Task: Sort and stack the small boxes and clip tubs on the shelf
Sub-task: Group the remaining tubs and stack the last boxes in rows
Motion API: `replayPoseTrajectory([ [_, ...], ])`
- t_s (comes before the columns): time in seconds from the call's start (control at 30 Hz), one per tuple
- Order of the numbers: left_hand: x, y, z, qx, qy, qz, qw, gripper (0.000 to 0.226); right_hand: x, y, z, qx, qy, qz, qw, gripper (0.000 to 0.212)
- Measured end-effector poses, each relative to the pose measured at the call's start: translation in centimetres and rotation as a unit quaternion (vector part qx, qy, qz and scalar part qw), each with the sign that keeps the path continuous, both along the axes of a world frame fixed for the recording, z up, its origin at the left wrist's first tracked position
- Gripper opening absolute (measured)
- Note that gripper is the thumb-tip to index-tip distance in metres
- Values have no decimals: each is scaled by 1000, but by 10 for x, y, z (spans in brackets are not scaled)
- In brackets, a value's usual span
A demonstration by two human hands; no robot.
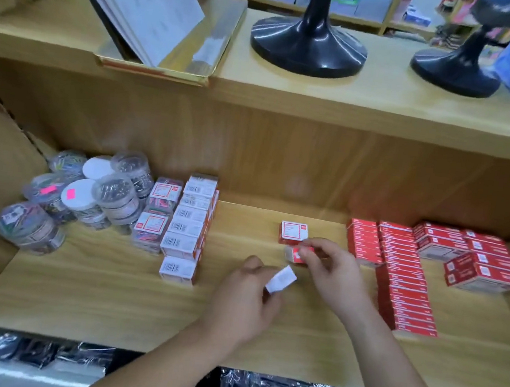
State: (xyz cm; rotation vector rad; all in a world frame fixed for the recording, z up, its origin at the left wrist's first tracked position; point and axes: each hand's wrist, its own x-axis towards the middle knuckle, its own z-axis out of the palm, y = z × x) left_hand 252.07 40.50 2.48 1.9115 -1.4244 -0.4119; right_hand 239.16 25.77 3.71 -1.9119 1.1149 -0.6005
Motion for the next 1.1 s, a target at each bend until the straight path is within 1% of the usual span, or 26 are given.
replayPoseTrajectory([
  [0.07,7,24,-6,-20,-5,-13,1000,35,-13,16,-8,12,-22,10,1000,15],
  [0.13,12,44,-12,-38,-5,-22,999,43,-23,33,-15,-2,-36,-2,999,21],
  [0.23,14,58,-20,-46,65,25,997,53,-23,45,-20,-14,-40,-51,998,29],
  [0.27,13,58,-20,-51,83,48,994,53,-20,46,-20,-8,-31,-59,998,29],
  [0.33,12,54,-20,-53,104,69,991,54,-14,46,-20,-20,16,-52,998,26],
  [0.4,12,50,-19,-49,110,65,991,54,-7,42,-21,-50,72,-53,995,24],
  [0.43,13,50,-19,-48,109,59,991,53,-5,41,-22,-64,84,-57,993,23],
  [0.5,15,51,-21,-47,115,52,991,49,-3,43,-21,-72,73,-51,993,24],
  [0.57,17,54,-23,-49,148,55,986,43,-6,49,-19,-83,53,-32,995,38],
  [0.6,17,56,-23,-47,163,58,984,42,-9,53,-18,-105,61,-19,992,43],
  [0.67,17,59,-25,-27,206,64,976,43,-17,62,-15,-182,93,7,979,51],
  [0.73,17,61,-27,-8,270,57,961,50,-27,69,-14,-251,107,38,961,57],
  [0.77,17,62,-27,-5,291,50,956,54,-31,73,-14,-261,100,54,959,57],
  [0.83,20,65,-28,-9,292,34,956,57,-40,80,-15,-228,57,73,969,51],
  [0.9,24,67,-30,-7,259,16,966,49,-47,87,-14,-146,-16,58,987,40],
  [0.97,27,68,-28,-5,249,1,969,41,-52,92,-12,-100,-55,27,993,35],
  [1.03,28,68,-26,-2,255,-5,967,39,-56,92,-13,-76,-51,3,996,35],
  [1.1,28,69,-22,2,266,-8,964,38,-61,88,-18,-51,3,-9,999,49],
])
